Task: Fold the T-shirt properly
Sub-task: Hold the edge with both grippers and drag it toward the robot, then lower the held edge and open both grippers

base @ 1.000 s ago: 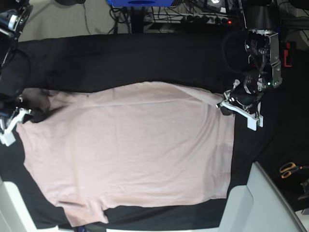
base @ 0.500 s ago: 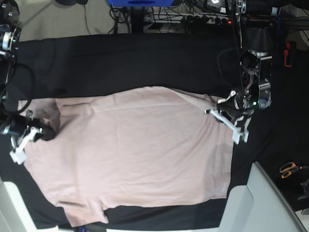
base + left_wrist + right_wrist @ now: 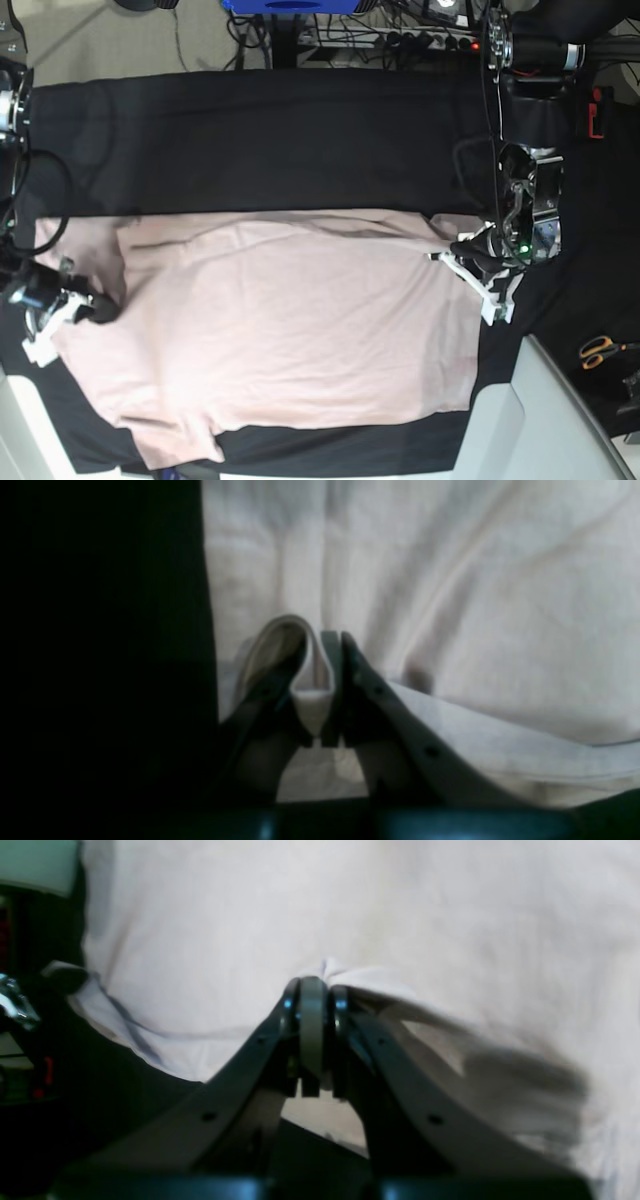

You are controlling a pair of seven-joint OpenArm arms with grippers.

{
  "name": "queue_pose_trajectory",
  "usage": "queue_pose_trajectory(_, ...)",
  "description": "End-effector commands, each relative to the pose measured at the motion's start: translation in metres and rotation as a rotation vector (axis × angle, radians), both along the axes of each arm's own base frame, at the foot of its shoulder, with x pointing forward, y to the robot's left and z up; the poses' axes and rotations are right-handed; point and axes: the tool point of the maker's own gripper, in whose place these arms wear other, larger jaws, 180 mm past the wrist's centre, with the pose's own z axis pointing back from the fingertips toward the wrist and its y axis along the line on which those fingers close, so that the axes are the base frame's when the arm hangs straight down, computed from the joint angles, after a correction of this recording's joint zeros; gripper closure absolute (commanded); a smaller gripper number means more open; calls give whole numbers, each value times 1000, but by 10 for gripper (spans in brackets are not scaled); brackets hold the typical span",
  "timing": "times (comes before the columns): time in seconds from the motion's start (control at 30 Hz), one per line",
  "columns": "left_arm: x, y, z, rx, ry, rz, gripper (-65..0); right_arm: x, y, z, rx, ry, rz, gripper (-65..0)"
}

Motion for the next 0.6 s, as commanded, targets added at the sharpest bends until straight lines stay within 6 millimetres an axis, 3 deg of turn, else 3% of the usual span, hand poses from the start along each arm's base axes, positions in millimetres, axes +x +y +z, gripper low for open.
queue_pose_trajectory(0.0,19,6,17,17,-68,-2,0,16,-10,20,4,-65,-23,-2)
queue_pose_trajectory(0.23,23,-8,0,52,-63,-77,0,25,-15,22,30,-91,-73,-2)
queue_pose_trajectory(0.57,40,-5,8,51,-95,-63,0,33,-17,29,43,-137,-104,-2)
